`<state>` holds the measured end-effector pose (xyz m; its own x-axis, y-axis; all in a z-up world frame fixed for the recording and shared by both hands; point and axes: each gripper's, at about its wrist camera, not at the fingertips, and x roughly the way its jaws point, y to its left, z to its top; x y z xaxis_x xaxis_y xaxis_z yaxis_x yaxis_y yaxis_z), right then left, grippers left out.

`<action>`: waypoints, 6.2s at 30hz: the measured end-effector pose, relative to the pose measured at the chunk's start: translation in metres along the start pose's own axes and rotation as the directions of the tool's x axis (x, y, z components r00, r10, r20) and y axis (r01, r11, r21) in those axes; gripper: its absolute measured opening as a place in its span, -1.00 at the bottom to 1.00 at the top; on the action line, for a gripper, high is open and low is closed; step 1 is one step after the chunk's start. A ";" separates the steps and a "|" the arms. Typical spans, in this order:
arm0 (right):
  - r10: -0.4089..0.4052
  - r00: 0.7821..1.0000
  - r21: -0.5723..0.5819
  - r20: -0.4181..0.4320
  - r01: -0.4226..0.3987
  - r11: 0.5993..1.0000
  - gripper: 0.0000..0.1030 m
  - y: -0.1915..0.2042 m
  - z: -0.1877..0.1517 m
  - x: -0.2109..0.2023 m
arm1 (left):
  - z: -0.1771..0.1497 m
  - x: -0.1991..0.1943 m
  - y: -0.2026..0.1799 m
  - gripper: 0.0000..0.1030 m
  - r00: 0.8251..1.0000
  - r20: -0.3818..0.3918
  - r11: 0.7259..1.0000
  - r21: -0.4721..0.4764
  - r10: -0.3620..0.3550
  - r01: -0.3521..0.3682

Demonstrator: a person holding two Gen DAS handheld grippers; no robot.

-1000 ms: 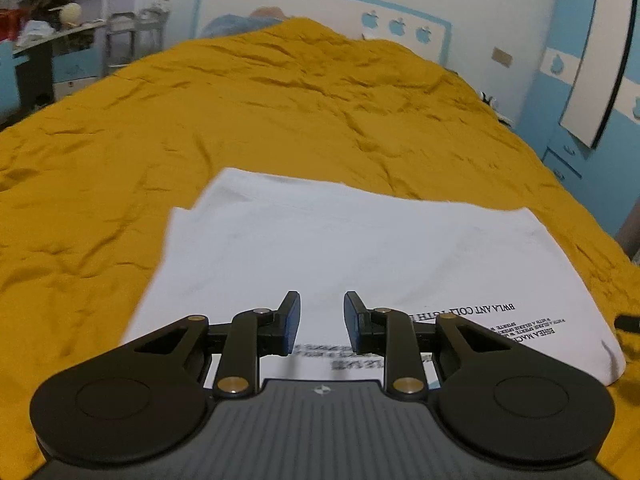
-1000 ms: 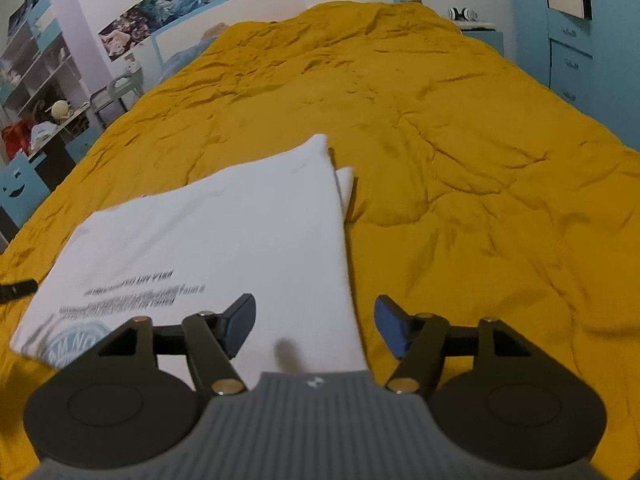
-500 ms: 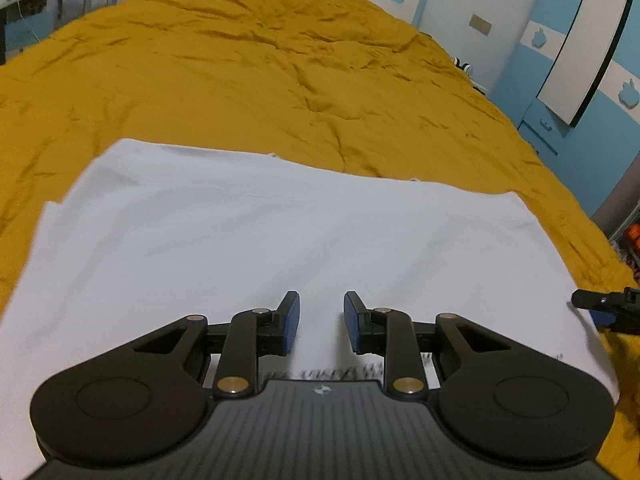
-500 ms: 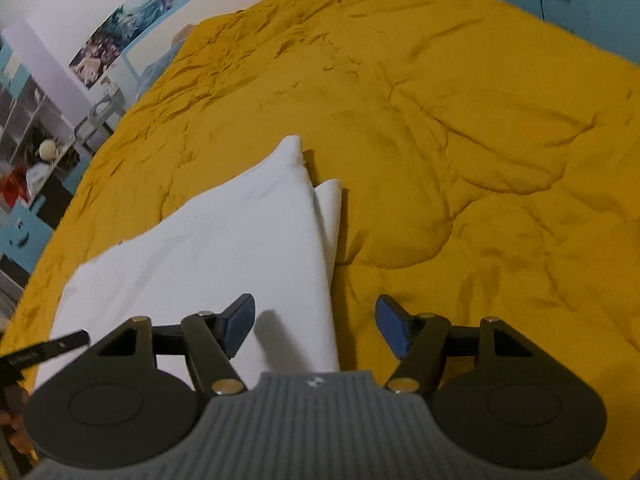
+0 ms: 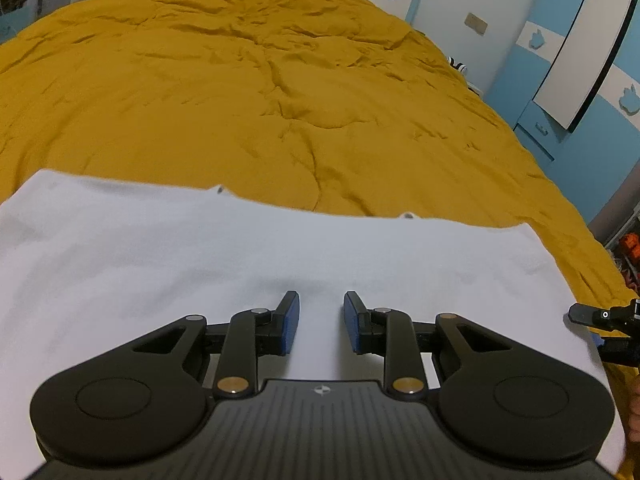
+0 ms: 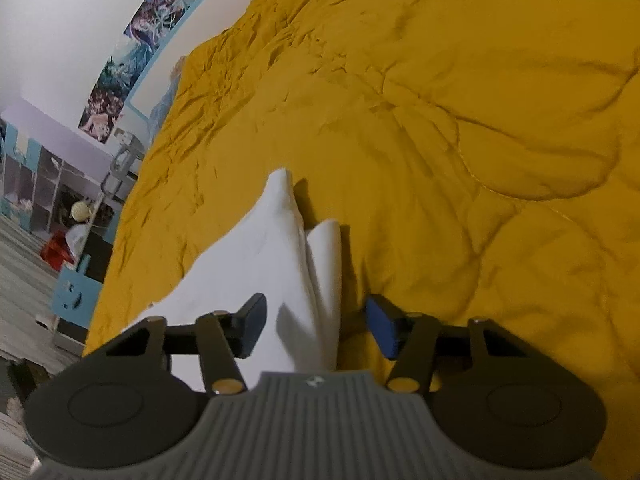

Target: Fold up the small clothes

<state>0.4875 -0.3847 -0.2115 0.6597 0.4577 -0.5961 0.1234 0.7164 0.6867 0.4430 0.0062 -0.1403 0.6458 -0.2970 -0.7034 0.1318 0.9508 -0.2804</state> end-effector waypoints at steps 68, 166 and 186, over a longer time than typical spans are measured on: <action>-0.180 0.964 -0.400 -0.193 0.090 0.912 -0.69 0.416 -0.188 0.217 | -0.063 -0.173 0.220 -0.40 0.987 0.154 0.919 -0.394 0.055 0.010; -0.165 0.986 -0.726 0.006 0.118 0.678 -0.96 0.233 -0.263 0.028 | -0.120 -0.186 0.147 -0.38 0.973 -0.002 0.962 -0.148 0.230 -0.228; -0.046 0.997 -0.385 -0.058 0.020 0.923 0.14 0.218 -0.177 0.026 | -0.050 -0.181 0.214 0.66 0.975 0.219 0.880 -0.451 -0.050 0.146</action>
<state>0.4002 -0.1231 -0.1508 0.6088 0.4541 -0.6505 -0.1580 0.8729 0.4615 0.3169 0.2595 -0.1053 0.7871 -0.3176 -0.5288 -0.1290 0.7535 -0.6446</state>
